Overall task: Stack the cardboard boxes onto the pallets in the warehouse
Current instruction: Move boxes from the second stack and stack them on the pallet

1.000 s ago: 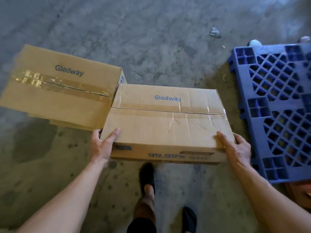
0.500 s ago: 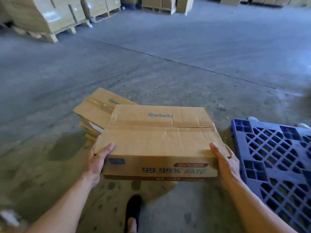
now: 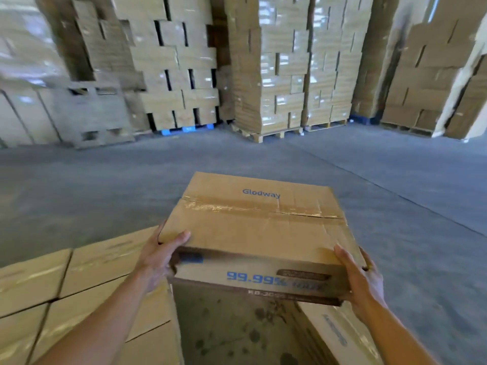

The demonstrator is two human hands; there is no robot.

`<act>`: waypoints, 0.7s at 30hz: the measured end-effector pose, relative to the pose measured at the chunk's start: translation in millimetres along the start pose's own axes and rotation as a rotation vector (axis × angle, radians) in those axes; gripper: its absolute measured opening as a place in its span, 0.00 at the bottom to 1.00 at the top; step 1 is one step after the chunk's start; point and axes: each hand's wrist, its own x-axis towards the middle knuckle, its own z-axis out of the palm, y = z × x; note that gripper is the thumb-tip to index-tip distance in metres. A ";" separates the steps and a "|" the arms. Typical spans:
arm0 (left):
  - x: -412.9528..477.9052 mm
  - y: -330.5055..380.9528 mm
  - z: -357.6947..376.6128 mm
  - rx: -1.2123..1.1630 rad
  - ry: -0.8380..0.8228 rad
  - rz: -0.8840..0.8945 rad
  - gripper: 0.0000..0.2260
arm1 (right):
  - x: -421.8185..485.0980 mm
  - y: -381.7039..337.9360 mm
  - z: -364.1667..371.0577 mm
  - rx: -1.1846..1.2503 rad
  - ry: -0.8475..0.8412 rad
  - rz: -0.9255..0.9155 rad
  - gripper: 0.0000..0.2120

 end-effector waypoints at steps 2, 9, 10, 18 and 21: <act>-8.8 9.1 -42.8 -0.040 0.075 0.040 0.24 | -8.5 -5.3 42.9 -0.020 -0.073 -0.009 0.49; -12.8 20.6 -212.9 -0.151 0.321 0.101 0.23 | -54.9 3.3 210.4 -0.017 -0.282 -0.046 0.38; -10.8 22.3 -238.7 -0.146 0.347 0.108 0.21 | -61.3 8.8 234.8 -0.020 -0.303 -0.043 0.33; 62.1 37.1 -431.7 -0.094 0.404 0.187 0.16 | -107.9 39.1 455.9 -0.054 -0.360 -0.130 0.21; 106.1 33.9 -486.8 -0.118 0.430 0.182 0.17 | -101.2 55.6 529.9 -0.092 -0.372 -0.139 0.26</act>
